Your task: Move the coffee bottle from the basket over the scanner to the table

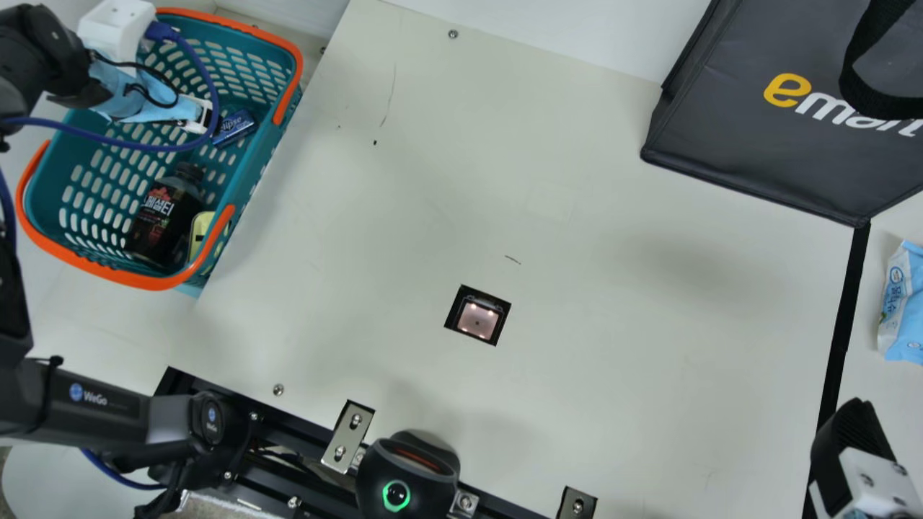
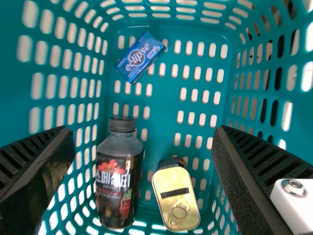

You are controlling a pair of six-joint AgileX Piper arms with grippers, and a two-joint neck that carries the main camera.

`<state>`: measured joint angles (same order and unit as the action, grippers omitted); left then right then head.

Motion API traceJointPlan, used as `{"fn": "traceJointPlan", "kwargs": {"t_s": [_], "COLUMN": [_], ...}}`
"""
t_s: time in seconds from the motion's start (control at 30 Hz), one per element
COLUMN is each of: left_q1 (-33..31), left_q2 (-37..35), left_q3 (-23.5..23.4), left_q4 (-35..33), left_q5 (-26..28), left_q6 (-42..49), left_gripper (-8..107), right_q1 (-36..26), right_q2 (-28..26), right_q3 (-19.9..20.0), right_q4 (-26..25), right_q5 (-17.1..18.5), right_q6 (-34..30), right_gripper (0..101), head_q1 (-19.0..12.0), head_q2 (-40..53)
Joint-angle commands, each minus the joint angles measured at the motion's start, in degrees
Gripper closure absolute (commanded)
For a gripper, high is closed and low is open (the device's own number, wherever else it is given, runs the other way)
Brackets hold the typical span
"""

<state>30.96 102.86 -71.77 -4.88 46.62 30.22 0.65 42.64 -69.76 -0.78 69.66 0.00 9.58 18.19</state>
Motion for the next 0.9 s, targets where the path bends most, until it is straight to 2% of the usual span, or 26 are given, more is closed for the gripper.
{"fn": "traceJointPlan", "kwargs": {"t_s": [0.0,0.6,0.87], "left_q1": [-0.2,-1.5,-2.3], "left_q2": [2.0,13.6,16.0], "left_q3": [0.0,-0.7,0.1], "left_q4": [0.2,3.6,9.7], "left_q5": [-0.5,-5.0,-7.6], "left_q6": [0.2,2.0,-1.7], "left_gripper": [9,9,9], "right_q1": [0.0,0.0,0.0], "right_q2": [0.0,0.0,0.0], "right_q3": [0.0,0.0,0.0], "right_q4": [0.0,0.0,0.0], "right_q5": [0.0,0.0,-0.1], "right_q6": [0.0,0.0,0.0], "right_gripper": [6,6,6], "head_q1": [-1.7,-1.7,-1.7], "head_q2": [0.2,0.2,0.2]}}
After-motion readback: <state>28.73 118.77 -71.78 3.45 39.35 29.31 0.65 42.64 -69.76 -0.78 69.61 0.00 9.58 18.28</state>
